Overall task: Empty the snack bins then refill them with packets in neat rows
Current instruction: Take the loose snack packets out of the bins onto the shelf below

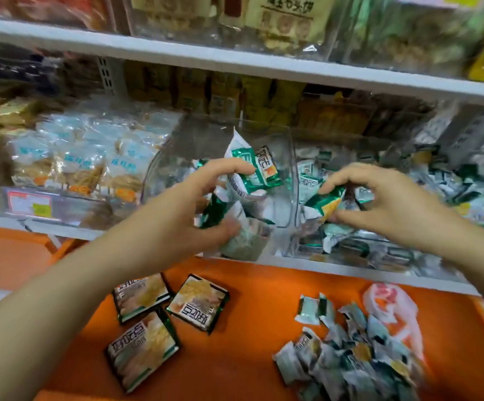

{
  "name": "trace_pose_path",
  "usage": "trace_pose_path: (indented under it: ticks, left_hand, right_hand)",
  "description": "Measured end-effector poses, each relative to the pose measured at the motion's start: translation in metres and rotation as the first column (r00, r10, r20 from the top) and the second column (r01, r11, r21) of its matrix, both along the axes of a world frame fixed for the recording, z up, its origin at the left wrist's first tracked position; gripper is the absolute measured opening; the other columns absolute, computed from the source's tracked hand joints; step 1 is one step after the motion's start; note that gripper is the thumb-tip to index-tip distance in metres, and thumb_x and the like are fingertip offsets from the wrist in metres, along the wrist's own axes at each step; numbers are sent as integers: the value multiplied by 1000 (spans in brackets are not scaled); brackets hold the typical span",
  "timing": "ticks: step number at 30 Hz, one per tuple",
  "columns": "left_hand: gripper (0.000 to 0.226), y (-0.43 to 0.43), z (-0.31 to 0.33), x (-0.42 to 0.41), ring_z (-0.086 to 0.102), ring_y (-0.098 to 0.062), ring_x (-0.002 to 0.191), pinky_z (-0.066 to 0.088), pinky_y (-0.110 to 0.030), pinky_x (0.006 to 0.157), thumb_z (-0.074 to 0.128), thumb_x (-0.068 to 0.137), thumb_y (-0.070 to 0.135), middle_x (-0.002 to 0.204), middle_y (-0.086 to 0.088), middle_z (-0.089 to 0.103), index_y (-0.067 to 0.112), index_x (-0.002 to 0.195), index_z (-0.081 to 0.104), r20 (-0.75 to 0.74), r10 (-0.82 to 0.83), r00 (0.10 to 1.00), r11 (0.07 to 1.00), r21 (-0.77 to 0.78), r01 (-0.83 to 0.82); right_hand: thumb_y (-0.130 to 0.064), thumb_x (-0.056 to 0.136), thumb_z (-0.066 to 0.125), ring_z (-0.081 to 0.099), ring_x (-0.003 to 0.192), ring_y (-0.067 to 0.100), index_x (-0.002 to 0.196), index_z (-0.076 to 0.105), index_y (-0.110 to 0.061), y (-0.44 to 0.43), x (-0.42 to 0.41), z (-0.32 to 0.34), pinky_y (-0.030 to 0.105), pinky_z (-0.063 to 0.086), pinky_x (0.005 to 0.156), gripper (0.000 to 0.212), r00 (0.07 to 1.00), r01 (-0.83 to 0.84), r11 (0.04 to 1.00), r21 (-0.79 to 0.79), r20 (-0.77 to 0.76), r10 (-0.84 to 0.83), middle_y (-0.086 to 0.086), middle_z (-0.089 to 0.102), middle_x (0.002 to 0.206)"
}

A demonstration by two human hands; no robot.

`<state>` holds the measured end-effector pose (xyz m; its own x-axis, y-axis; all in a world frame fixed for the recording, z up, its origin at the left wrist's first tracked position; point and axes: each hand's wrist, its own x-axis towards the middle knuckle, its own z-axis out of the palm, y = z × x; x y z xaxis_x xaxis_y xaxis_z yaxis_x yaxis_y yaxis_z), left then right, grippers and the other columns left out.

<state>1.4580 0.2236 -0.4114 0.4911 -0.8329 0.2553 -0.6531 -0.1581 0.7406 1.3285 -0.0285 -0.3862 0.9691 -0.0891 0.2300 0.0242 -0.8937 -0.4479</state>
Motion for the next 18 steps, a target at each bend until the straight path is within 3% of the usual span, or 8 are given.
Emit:
trace_pose_path:
  ticks: [2,4,7,9,11,14,16,18]
  left_hand:
    - [56,-17,-21,-27,59,-2,98,53,-28,81,63,86,36,121,21,55,71,115,30,-28,-100,995,982,157,103]
    - [53,-46,-52,-53,54,-8,58,44,-20,53,58,93,33,93,-4,61,66,121,28,-70,-221,973,916,327,232]
    - [55,-100,-121,-84,39,-8,45,29,-17,43,57,96,21,69,-2,51,49,136,29,-159,-300,941,820,461,339]
    - [58,-135,-165,-100,40,-9,50,29,-16,42,56,96,16,80,-1,52,40,141,28,-227,-275,934,775,523,356]
    - [59,-162,-201,-112,34,-10,47,24,-14,39,54,95,10,72,2,43,35,143,28,-276,-249,928,747,555,366]
    - [60,-194,-238,-126,28,-8,40,20,-17,37,50,95,6,63,-6,44,31,145,27,-308,-239,921,718,583,381]
    - [64,-211,-255,-131,39,-9,48,31,-16,45,51,97,9,103,-17,62,33,149,21,-335,-249,909,678,609,410]
    - [71,-222,-265,-133,56,-16,83,42,-21,69,52,98,13,151,-12,35,38,152,12,-378,-282,882,633,618,467]
  right_hand:
    - [-20,74,78,49,90,-16,93,59,-40,-13,-40,-26,3,36,76,33,992,23,999,43,-123,-17,-24,54,98]
    - [-21,77,77,50,92,-11,94,57,-43,-34,-75,-66,10,41,80,34,950,68,998,1,-306,-64,-22,54,104]
    - [-19,78,77,57,98,12,94,53,-47,-74,-116,-136,29,46,82,40,844,148,983,-112,-503,-185,-6,59,107]
    - [-13,81,72,54,89,16,106,59,-35,-95,-138,-173,17,39,67,36,754,186,969,-160,-609,-245,-3,55,100]
    - [-10,82,69,49,83,15,113,61,-22,-112,-157,-204,13,32,57,34,661,208,964,-166,-702,-263,-1,52,97]
    - [-20,83,72,51,91,18,121,57,-18,-126,-171,-233,24,38,68,41,520,215,970,-117,-827,-215,5,57,108]
    - [-28,84,72,52,105,21,130,50,-17,-129,-172,-241,24,39,77,53,442,196,977,-85,-882,-166,8,53,118]
    - [-26,86,69,51,119,23,137,46,-19,-133,-168,-241,25,41,88,57,431,205,978,-45,-893,-132,8,48,137]
